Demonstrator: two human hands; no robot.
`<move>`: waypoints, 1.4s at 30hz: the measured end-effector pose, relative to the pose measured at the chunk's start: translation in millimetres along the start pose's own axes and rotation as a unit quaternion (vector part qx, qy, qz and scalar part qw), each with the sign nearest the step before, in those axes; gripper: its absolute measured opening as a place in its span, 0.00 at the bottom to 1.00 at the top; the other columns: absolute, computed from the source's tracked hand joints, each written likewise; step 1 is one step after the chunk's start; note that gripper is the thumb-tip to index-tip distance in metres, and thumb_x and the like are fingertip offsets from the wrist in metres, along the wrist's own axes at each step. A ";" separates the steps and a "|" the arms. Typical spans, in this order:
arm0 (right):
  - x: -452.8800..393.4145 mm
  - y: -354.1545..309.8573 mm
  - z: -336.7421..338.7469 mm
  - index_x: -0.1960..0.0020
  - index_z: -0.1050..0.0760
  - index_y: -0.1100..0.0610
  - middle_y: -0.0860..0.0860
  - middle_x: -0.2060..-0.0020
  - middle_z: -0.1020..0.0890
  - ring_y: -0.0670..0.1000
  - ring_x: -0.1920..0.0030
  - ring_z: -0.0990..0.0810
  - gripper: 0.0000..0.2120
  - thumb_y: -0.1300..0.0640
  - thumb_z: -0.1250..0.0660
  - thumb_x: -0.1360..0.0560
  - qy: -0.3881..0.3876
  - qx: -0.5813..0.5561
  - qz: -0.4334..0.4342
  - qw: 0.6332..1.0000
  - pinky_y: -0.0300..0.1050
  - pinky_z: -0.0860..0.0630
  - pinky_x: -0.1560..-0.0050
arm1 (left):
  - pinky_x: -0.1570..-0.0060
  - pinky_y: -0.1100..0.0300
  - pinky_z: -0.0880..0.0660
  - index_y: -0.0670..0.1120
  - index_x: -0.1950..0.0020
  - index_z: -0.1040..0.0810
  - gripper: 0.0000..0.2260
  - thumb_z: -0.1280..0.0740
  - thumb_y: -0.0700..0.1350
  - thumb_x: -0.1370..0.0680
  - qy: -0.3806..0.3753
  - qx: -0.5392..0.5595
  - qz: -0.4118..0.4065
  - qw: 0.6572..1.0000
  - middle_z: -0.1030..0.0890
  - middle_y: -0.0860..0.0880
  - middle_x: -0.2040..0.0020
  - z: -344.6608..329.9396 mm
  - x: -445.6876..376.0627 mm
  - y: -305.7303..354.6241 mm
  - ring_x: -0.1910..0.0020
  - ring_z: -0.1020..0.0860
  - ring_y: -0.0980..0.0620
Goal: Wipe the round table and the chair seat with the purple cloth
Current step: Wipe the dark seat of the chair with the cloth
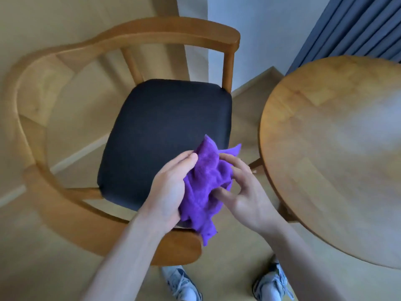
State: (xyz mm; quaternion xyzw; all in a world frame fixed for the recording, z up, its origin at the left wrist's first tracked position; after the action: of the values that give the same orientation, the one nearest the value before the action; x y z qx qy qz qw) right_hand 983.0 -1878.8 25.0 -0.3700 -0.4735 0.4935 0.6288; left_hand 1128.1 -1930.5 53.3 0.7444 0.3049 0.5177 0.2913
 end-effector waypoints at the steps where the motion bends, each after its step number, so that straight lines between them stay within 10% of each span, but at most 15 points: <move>1: -3.2 -4.8 -8.1 0.52 0.17 0.55 0.40 0.33 0.25 0.43 0.29 0.31 0.07 0.55 0.30 0.29 0.019 0.035 0.002 0.999 0.53 0.34 0.28 | 0.52 0.54 0.18 0.44 0.48 0.15 0.11 0.37 0.44 0.16 0.040 -0.028 -0.011 0.999 0.14 0.41 0.49 22.4 -2.9 6.4 0.50 0.15 0.46; 5: -9.7 -28.7 -38.5 0.57 0.20 0.57 0.40 0.41 0.22 0.45 0.41 0.21 0.08 0.54 0.26 0.24 0.032 0.079 0.008 0.996 0.52 0.22 0.42 | 0.54 0.54 0.18 0.56 0.51 0.14 0.10 0.35 0.47 0.16 0.109 -0.161 -0.035 0.980 0.13 0.50 0.53 88.4 -8.7 37.5 0.52 0.14 0.50; 9: -32.0 -37.9 -57.3 0.61 0.23 0.57 0.39 0.32 0.28 0.44 0.33 0.27 0.13 0.51 0.27 0.23 0.071 0.142 0.003 0.987 0.44 0.27 0.37 | 0.55 0.57 0.18 0.60 0.49 0.16 0.11 0.38 0.51 0.15 0.078 -0.285 -0.079 0.952 0.14 0.54 0.54 118.7 -27.4 65.4 0.53 0.15 0.54; 14: -74.3 -30.3 -49.6 0.63 0.31 0.52 0.44 0.68 0.24 0.48 0.64 0.26 0.12 0.48 0.33 0.25 0.104 0.141 -0.019 0.984 0.47 0.26 0.62 | 0.50 0.56 0.21 0.52 0.50 0.16 0.11 0.38 0.47 0.15 0.050 -0.328 -0.093 0.939 0.14 0.50 0.54 121.4 -70.4 83.7 0.52 0.16 0.51; 18: -111.7 -4.4 -28.6 0.63 0.33 0.51 0.43 0.69 0.23 0.47 0.69 0.28 0.15 0.55 0.32 0.21 0.127 0.121 -0.049 0.983 0.37 0.32 0.69 | 0.51 0.51 0.21 0.49 0.51 0.18 0.10 0.38 0.46 0.15 0.053 -0.364 -0.096 0.925 0.16 0.46 0.57 104.4 -107.2 80.3 0.55 0.18 0.46; 30: -242.5 20.3 44.3 0.63 0.34 0.46 0.34 0.66 0.22 0.38 0.65 0.25 0.16 0.54 0.31 0.22 0.229 0.126 -0.056 0.964 0.28 0.32 0.66 | 0.53 0.64 0.23 0.55 0.53 0.19 0.09 0.35 0.45 0.16 0.072 -0.335 -0.138 0.929 0.15 0.54 0.55 30.2 -259.5 118.3 0.56 0.19 0.60; 34: -286.6 36.2 48.2 0.39 0.28 0.53 0.49 0.44 0.25 0.50 0.43 0.26 0.14 0.51 0.32 0.23 0.218 0.178 -0.131 0.951 0.41 0.28 0.43 | 0.54 0.75 0.29 0.58 0.44 0.21 0.08 0.35 0.44 0.18 0.025 -0.371 -0.150 0.916 0.19 0.58 0.46 34.0 -314.3 128.5 0.51 0.22 0.67; 37: -294.4 53.0 32.0 0.25 0.36 0.54 0.55 0.31 0.33 0.58 0.31 0.34 0.29 0.52 0.32 0.23 0.148 0.268 -0.150 0.940 0.55 0.32 0.31 | 0.38 0.58 0.32 0.51 0.25 0.31 0.21 0.35 0.45 0.19 0.021 -0.533 -0.092 0.841 0.30 0.49 0.27 68.2 -346.6 107.5 0.31 0.30 0.50; 42: -298.0 84.3 -24.2 0.20 0.43 0.48 0.53 0.19 0.46 0.61 0.21 0.48 0.35 0.44 0.34 0.22 0.035 0.382 -0.148 0.911 0.63 0.50 0.21 | 0.22 0.34 0.50 0.57 0.17 0.54 0.42 0.30 0.52 0.22 -0.115 -0.812 -0.060 0.570 0.59 0.46 0.16 110.4 -369.8 79.6 0.18 0.56 0.40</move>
State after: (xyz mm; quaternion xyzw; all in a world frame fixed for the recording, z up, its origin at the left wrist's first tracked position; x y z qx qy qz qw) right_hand 964.2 -2148.0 -128.9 -0.0441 -0.2757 0.5246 0.8042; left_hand 1142.1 -2274.2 -138.8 0.2288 -0.2350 0.4397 0.8361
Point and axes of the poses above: each hand's wrist, its own x-axis away from the middle knuckle, its own z-axis out of the back of the hand, y = z × x, the point moved 4 cm from there along -x, towards the middle knuckle
